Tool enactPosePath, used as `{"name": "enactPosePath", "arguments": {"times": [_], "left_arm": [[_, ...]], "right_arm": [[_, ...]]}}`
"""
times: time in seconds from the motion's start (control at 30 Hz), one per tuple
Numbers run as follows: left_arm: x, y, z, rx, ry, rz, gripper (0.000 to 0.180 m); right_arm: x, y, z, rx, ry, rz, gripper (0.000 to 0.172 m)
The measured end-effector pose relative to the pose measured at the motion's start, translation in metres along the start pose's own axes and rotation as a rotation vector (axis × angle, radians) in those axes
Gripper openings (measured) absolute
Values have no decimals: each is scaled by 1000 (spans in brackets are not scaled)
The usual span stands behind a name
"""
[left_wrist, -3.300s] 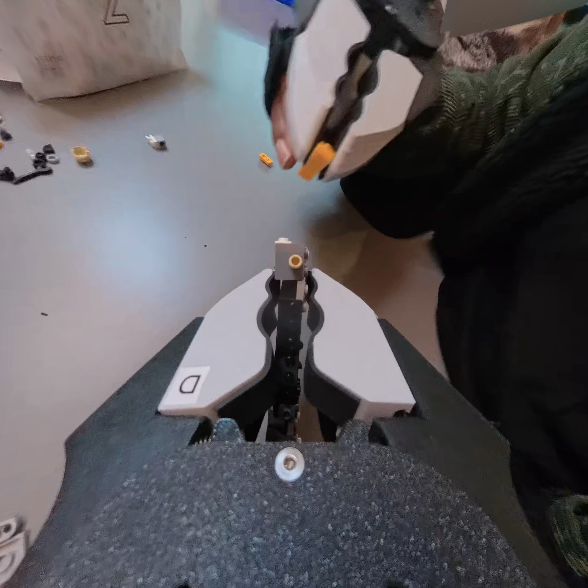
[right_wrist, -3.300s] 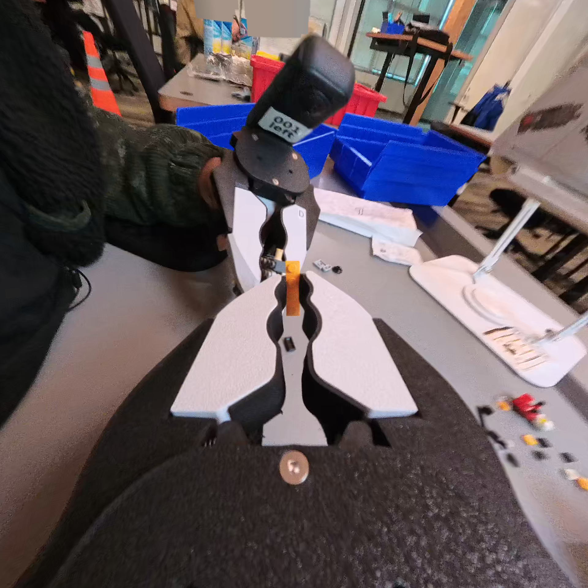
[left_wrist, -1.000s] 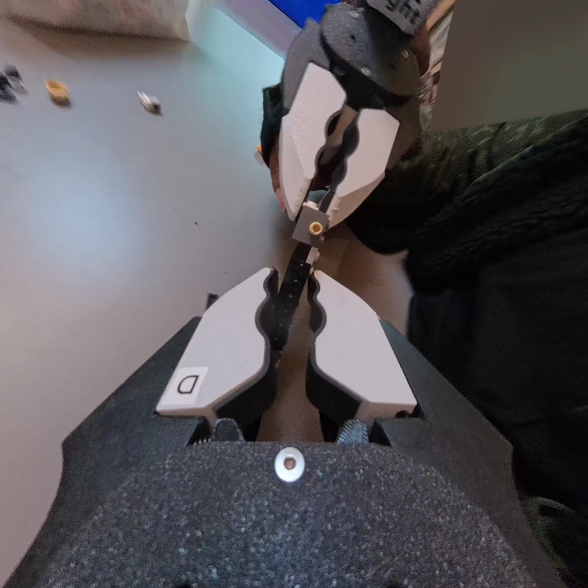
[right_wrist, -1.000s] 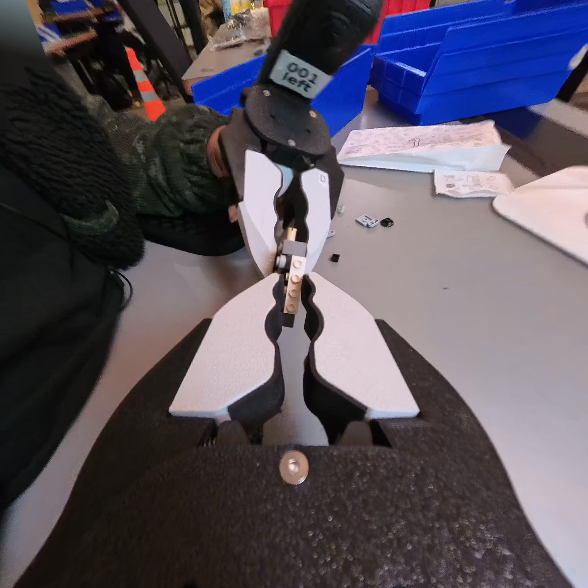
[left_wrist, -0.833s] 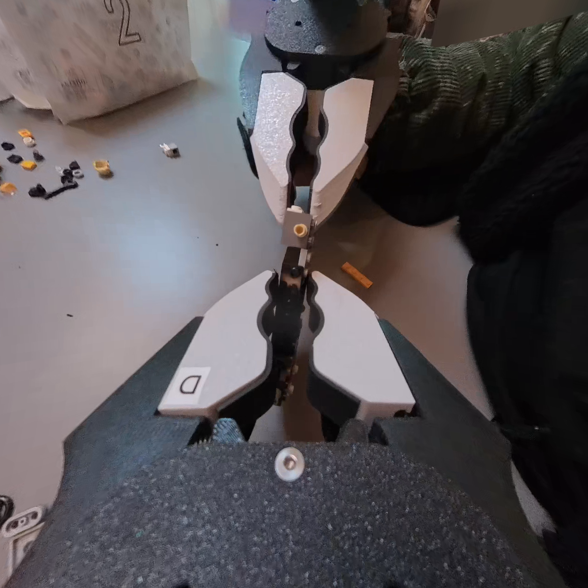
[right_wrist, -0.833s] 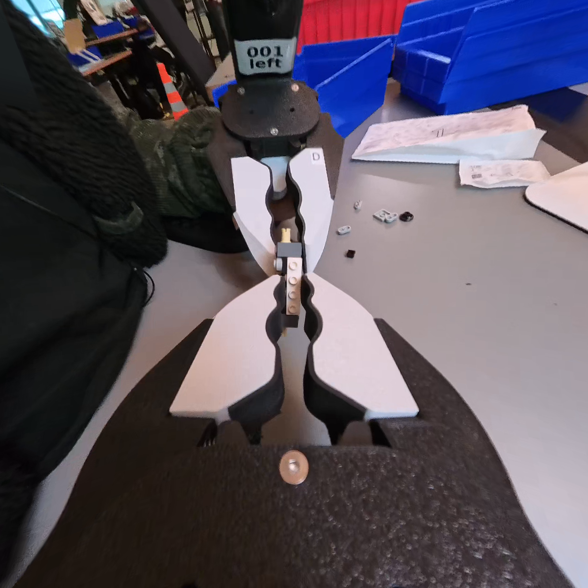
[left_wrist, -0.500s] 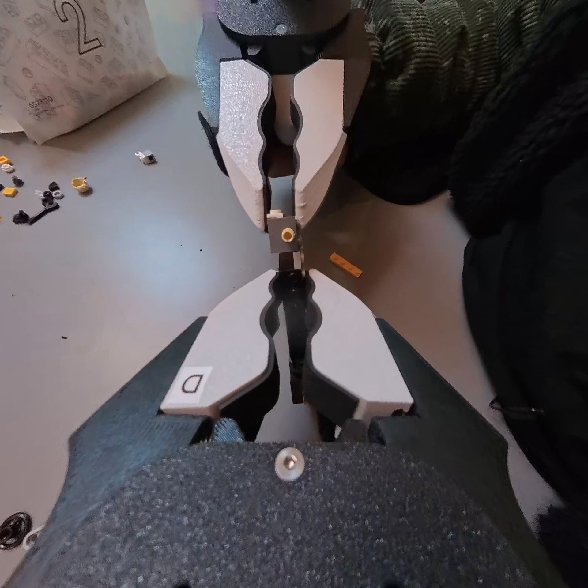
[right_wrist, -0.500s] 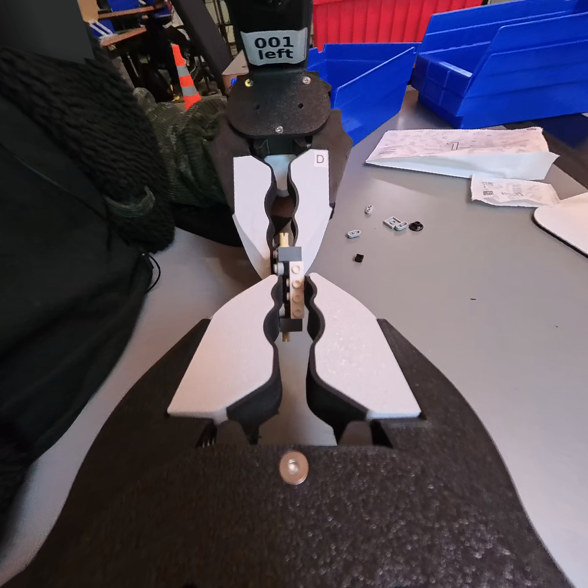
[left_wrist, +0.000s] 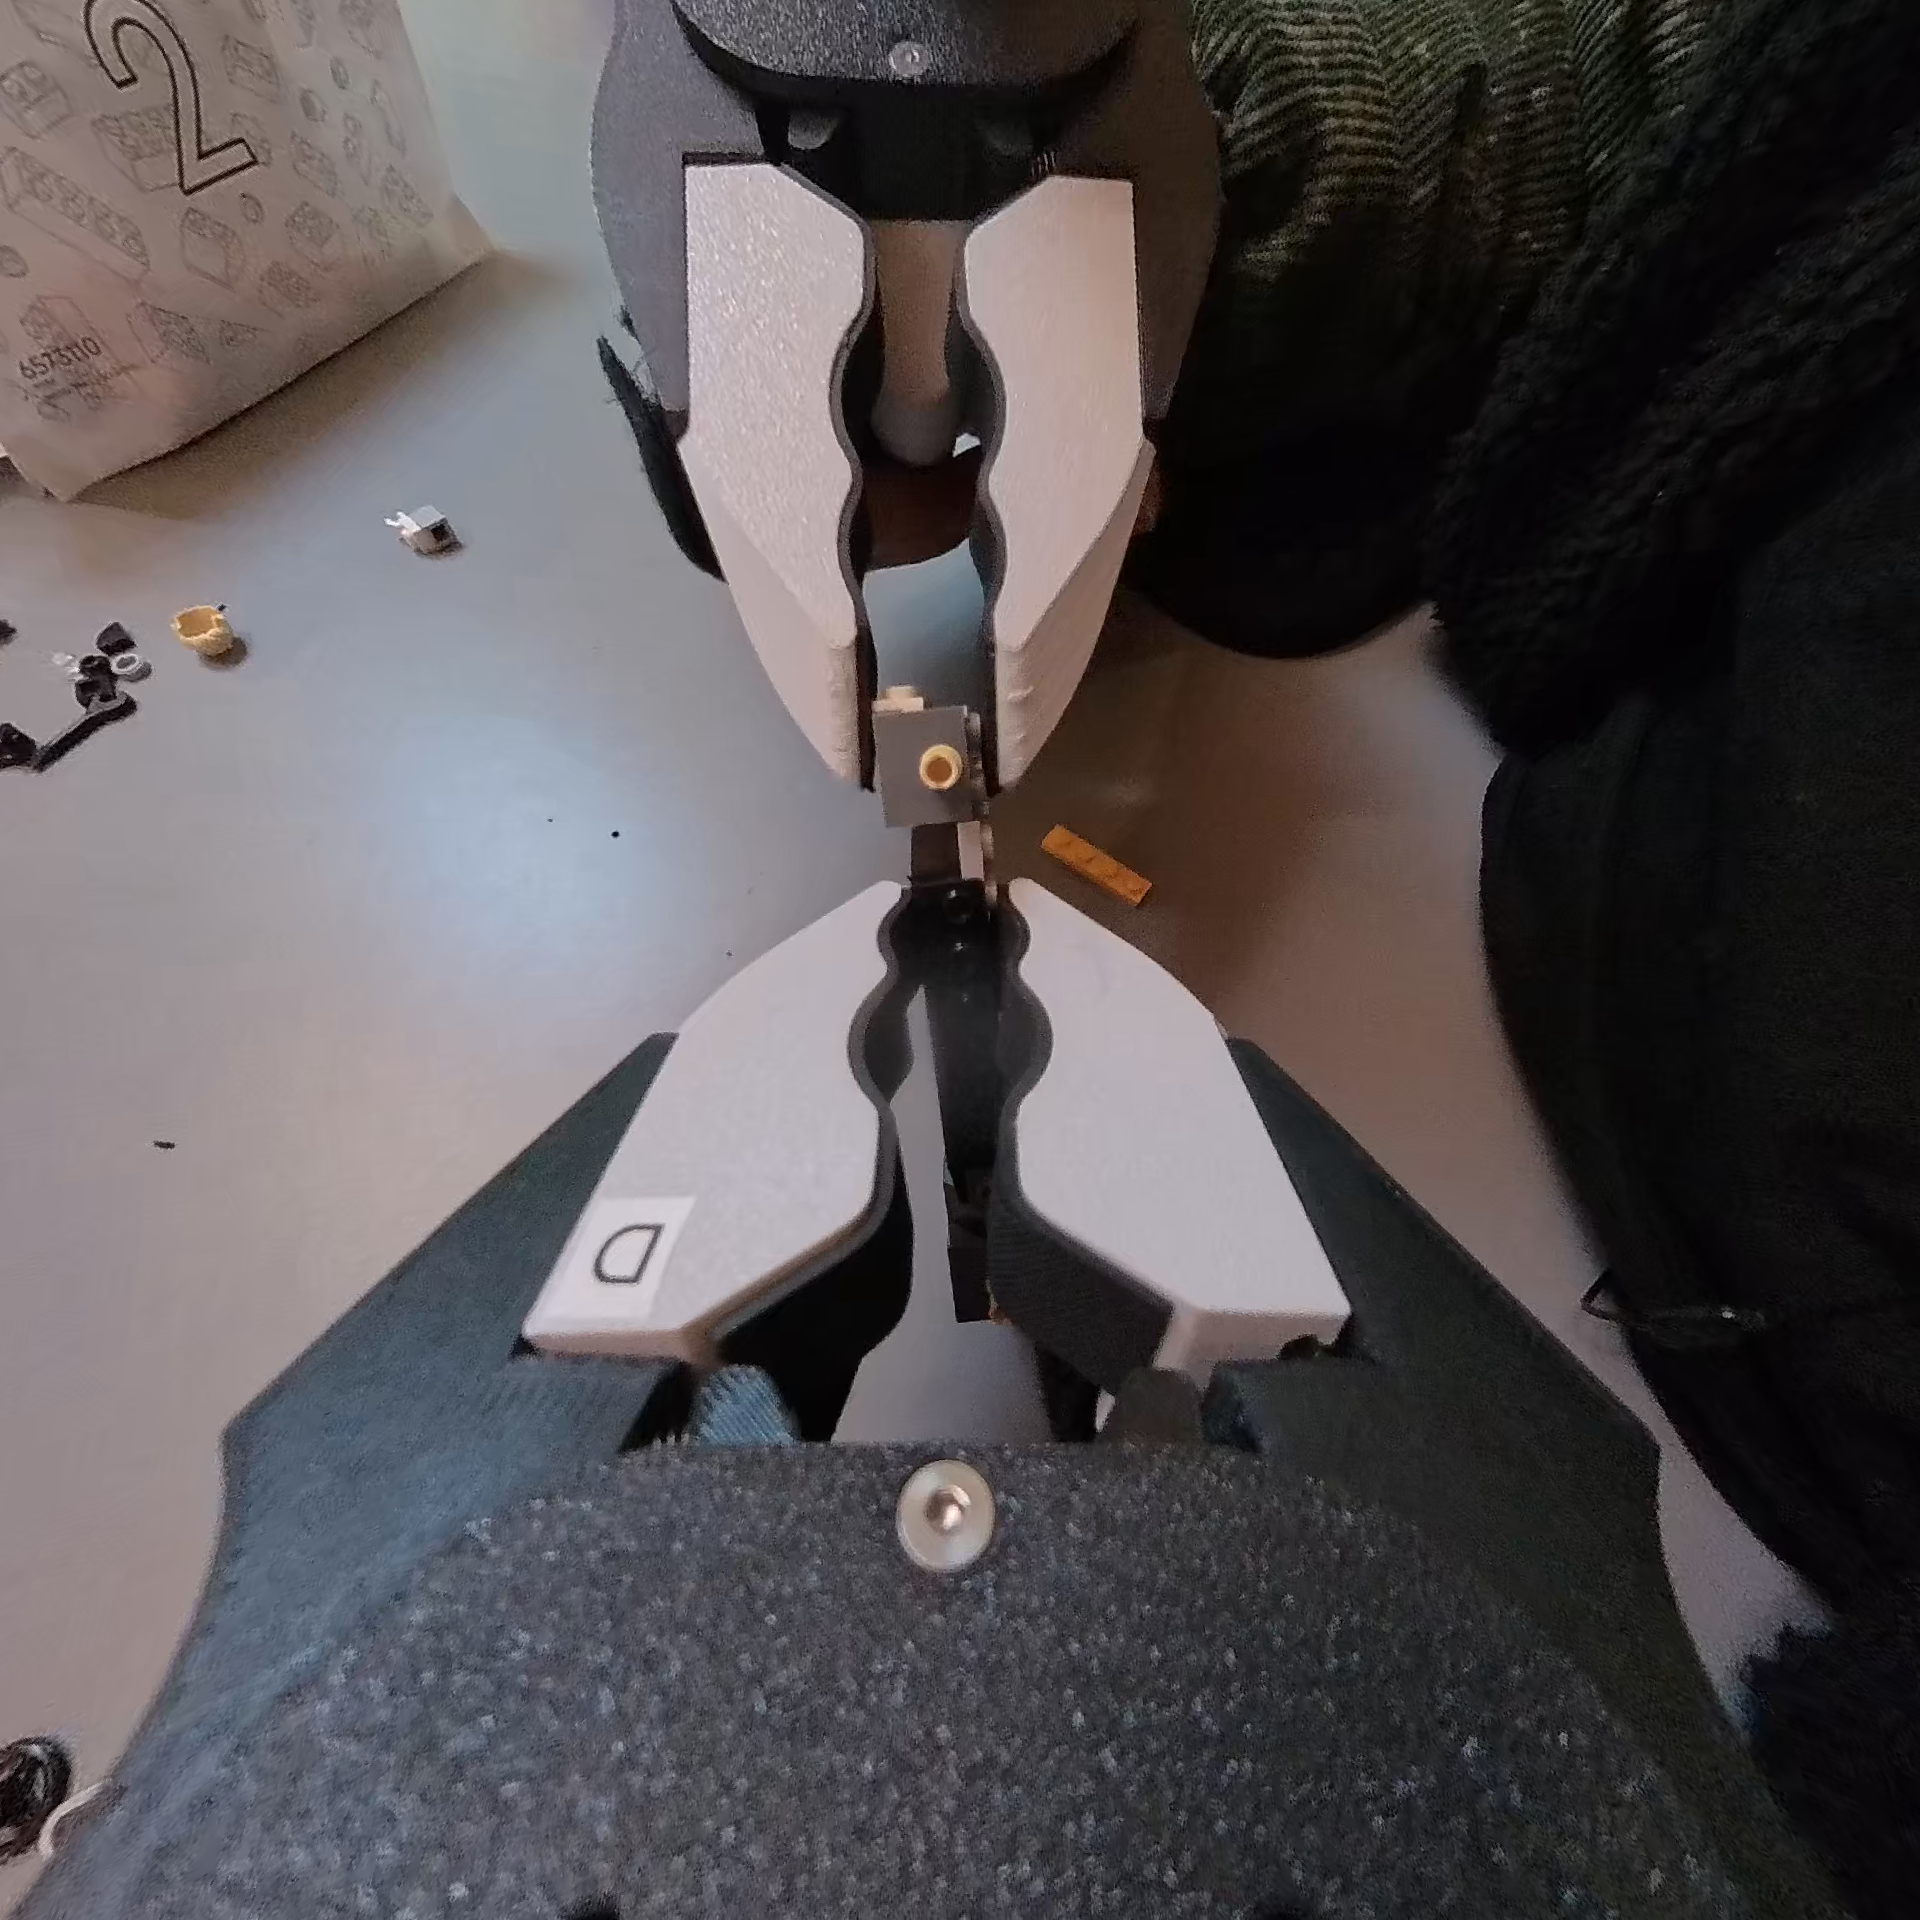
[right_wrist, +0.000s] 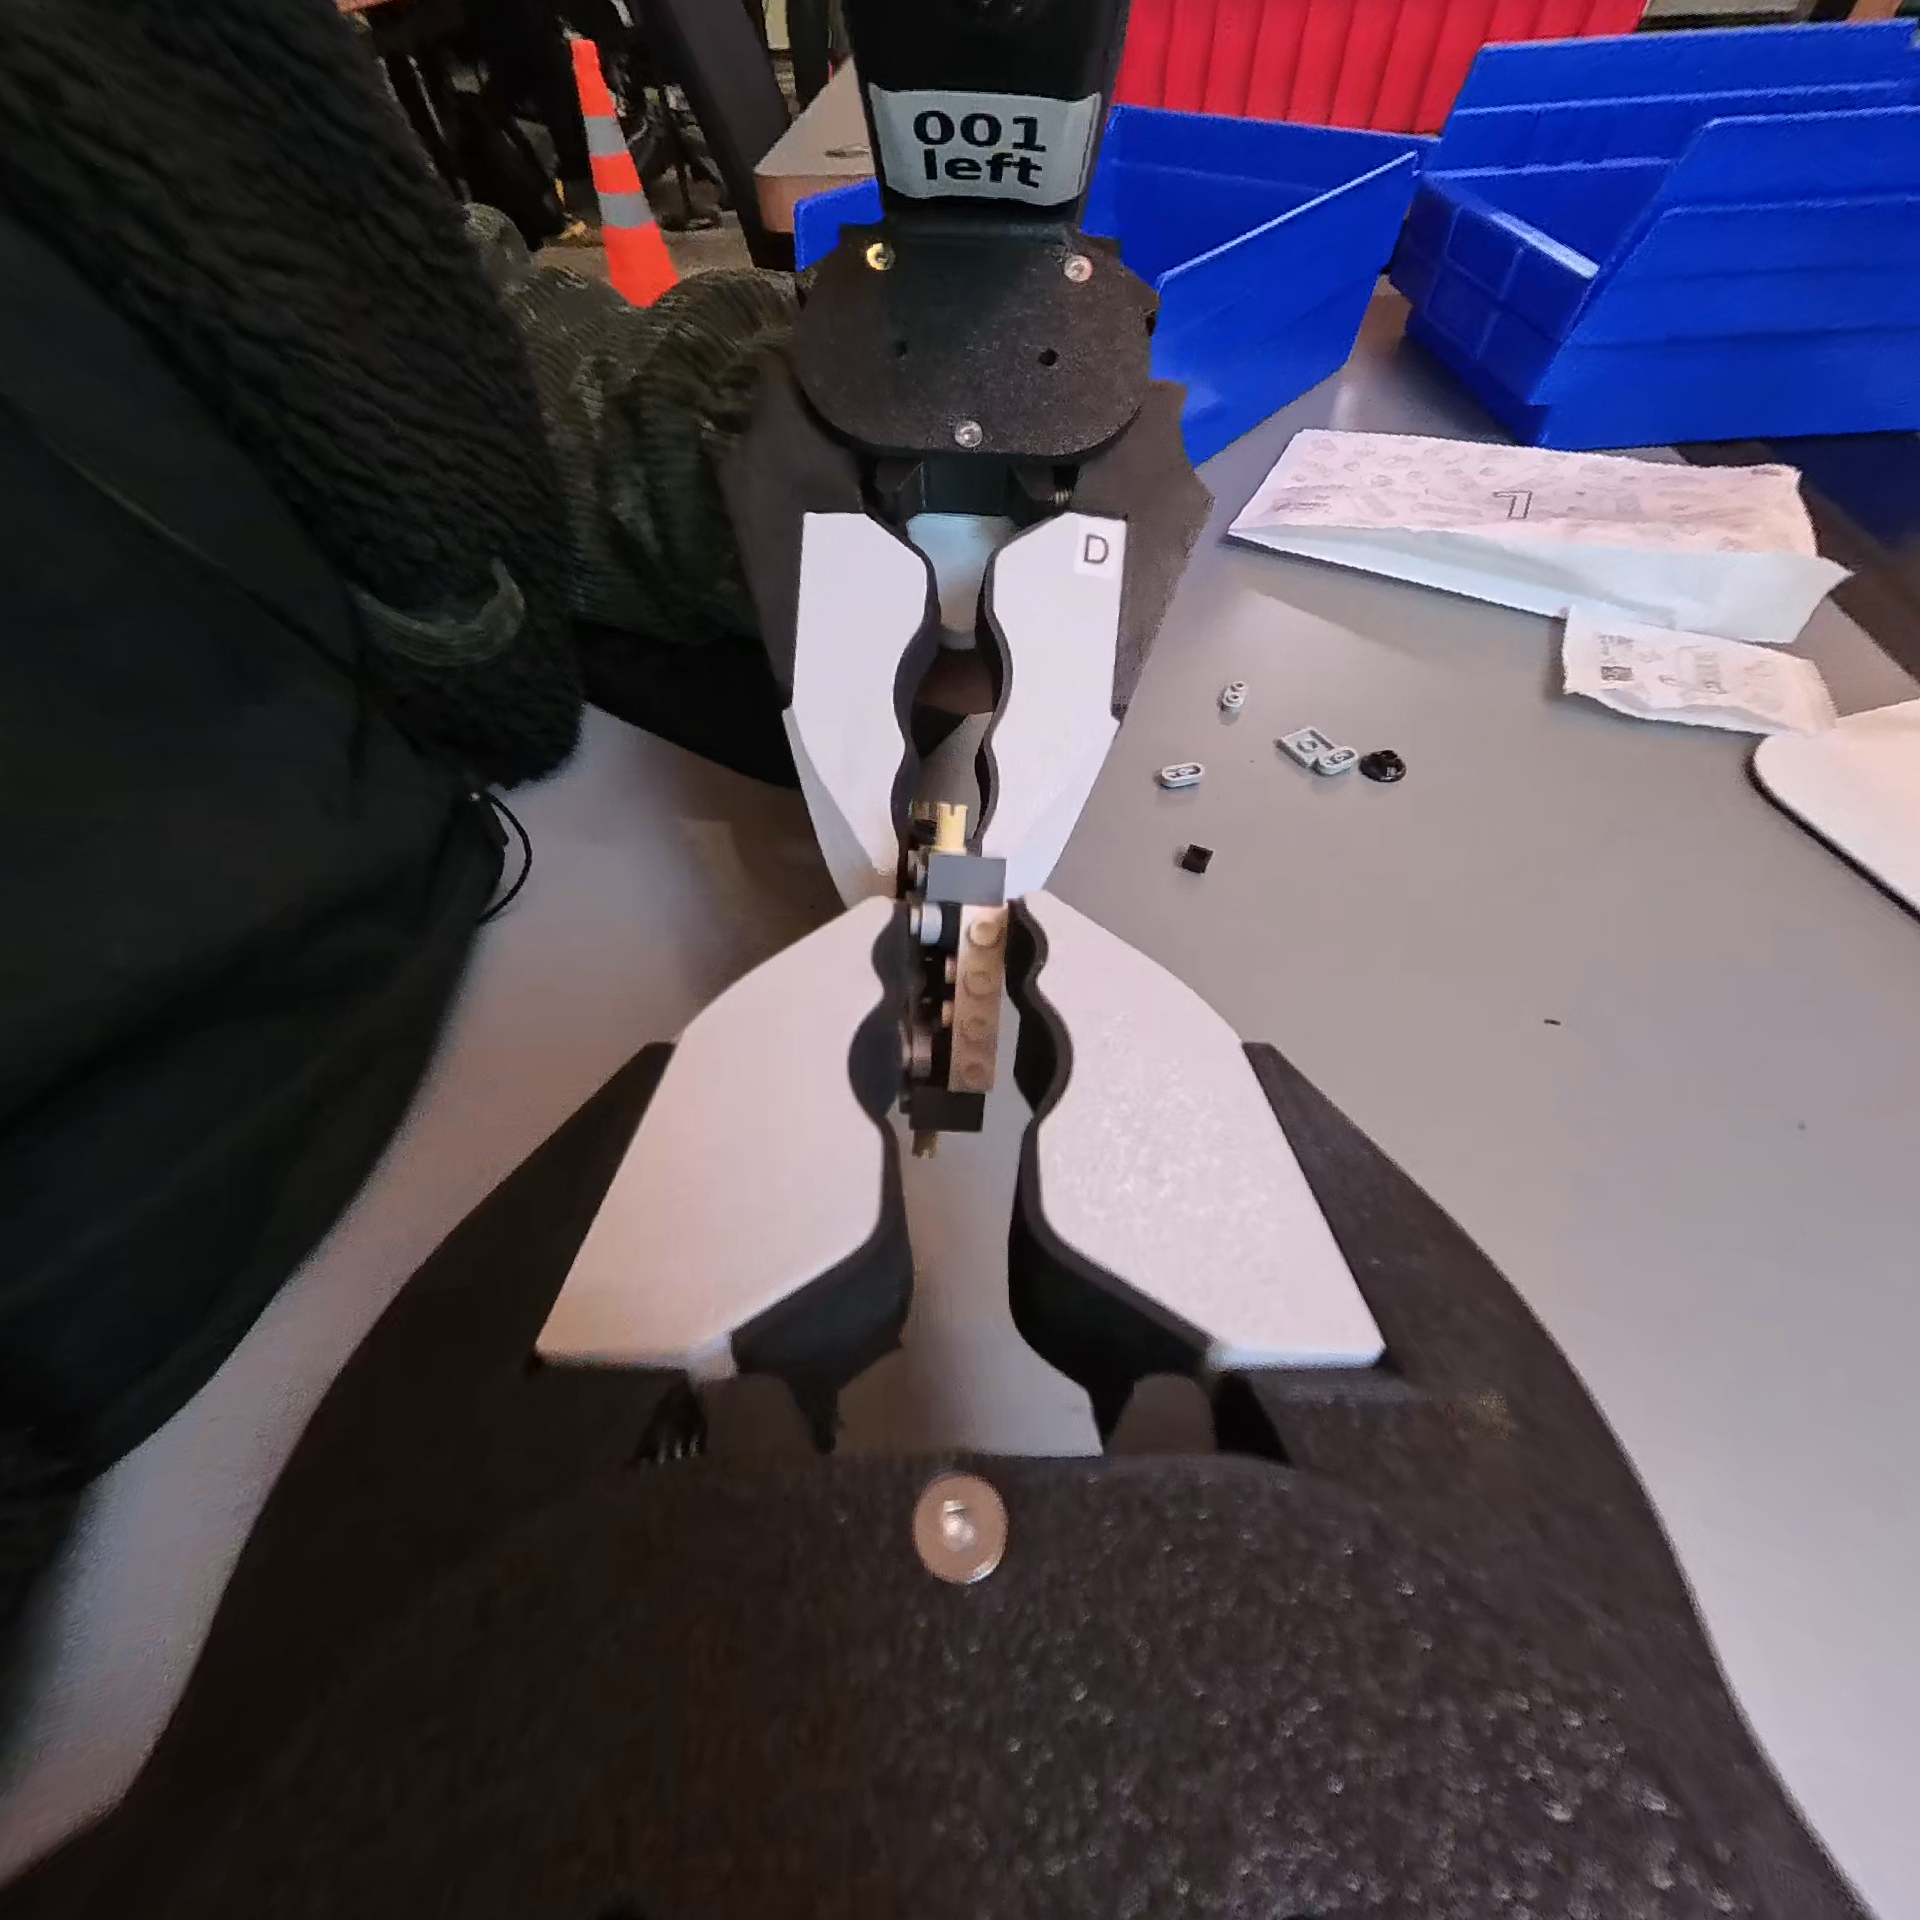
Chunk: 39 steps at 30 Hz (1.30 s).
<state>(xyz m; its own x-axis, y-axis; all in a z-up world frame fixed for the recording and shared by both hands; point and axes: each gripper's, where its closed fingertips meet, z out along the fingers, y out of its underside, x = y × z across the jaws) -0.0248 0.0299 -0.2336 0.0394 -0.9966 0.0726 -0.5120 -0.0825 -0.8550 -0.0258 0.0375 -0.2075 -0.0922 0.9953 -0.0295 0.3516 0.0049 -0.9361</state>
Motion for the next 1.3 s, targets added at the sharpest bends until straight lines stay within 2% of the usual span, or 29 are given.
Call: {"name": "enactPosePath", "arguments": {"times": [0.17,0.27,0.37,0.7,1.0,1.3], "left_arm": [[-2,-1,0,21,9,-38,12],[-2,-5,2,52,11,-52,24],[-2,-3,2,40,-3,-35,13],[3,0,4,-23,19,-83,13],[6,-2,2,-8,104,-212,16],[12,-5,4,9,136,-197,16]], "right_arm": [[2,1,0,4,-2,35,17],[6,2,1,16,2,69,17],[2,1,3,29,-22,74,16],[-2,1,7,20,-8,1,18],[-5,-4,7,-1,77,-206,17],[-13,-6,5,-4,85,-289,16]]}}
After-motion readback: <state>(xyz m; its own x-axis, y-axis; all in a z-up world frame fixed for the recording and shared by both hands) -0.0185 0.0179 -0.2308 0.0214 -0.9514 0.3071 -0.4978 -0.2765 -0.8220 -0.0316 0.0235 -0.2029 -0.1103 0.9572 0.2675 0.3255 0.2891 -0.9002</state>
